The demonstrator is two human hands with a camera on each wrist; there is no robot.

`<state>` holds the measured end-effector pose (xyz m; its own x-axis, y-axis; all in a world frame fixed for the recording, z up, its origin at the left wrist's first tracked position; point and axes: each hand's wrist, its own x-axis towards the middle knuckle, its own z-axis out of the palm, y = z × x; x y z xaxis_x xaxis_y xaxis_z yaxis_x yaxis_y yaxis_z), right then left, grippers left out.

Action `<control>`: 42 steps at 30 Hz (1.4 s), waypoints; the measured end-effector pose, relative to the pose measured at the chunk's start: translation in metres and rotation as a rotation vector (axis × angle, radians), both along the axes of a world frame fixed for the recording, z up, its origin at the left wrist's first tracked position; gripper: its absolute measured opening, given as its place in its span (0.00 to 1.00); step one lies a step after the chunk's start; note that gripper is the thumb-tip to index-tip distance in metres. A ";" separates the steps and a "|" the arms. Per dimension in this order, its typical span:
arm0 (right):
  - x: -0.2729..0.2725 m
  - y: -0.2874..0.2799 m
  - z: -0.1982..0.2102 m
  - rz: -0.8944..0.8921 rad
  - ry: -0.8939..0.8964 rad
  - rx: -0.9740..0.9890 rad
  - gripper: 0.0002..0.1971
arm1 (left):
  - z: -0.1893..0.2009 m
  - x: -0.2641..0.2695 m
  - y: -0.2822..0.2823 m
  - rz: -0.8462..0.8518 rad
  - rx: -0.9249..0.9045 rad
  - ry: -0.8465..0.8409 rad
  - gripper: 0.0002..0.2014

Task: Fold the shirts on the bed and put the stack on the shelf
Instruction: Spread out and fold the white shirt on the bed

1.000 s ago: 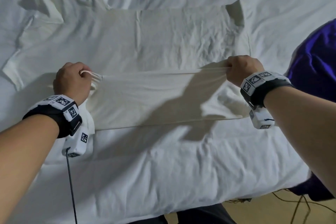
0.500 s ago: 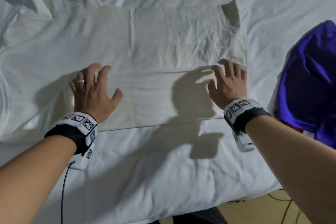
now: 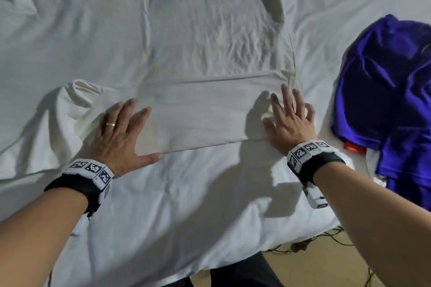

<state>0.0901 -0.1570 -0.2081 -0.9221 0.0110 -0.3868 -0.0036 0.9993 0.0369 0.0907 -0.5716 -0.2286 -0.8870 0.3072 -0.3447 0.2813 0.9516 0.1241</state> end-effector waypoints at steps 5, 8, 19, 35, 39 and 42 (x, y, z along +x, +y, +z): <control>0.028 -0.021 0.002 0.370 -0.094 -0.088 0.35 | 0.013 0.033 -0.029 -0.037 -0.018 0.152 0.38; 0.032 -0.009 -0.011 0.285 -0.100 -0.098 0.32 | 0.010 0.041 -0.044 -0.016 -0.074 0.132 0.36; 0.043 0.003 0.020 0.308 -0.012 -0.100 0.21 | 0.046 0.062 -0.088 -0.073 -0.134 0.046 0.37; 0.183 0.049 0.049 0.124 -0.082 -0.082 0.21 | 0.069 0.237 -0.016 -0.019 -0.234 -0.209 0.32; 0.157 0.051 0.057 -0.222 0.165 -0.198 0.21 | 0.070 0.218 0.021 -0.074 -0.112 -0.119 0.37; 0.135 0.067 0.058 -0.630 -0.009 -0.150 0.18 | 0.059 0.201 0.049 -0.029 -0.016 -0.092 0.37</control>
<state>0.2249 -0.0902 -0.1504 -0.7534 0.4937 -0.4343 0.5853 0.8045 -0.1008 0.2916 -0.5223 -0.1693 -0.8423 0.3262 -0.4290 0.2968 0.9452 0.1359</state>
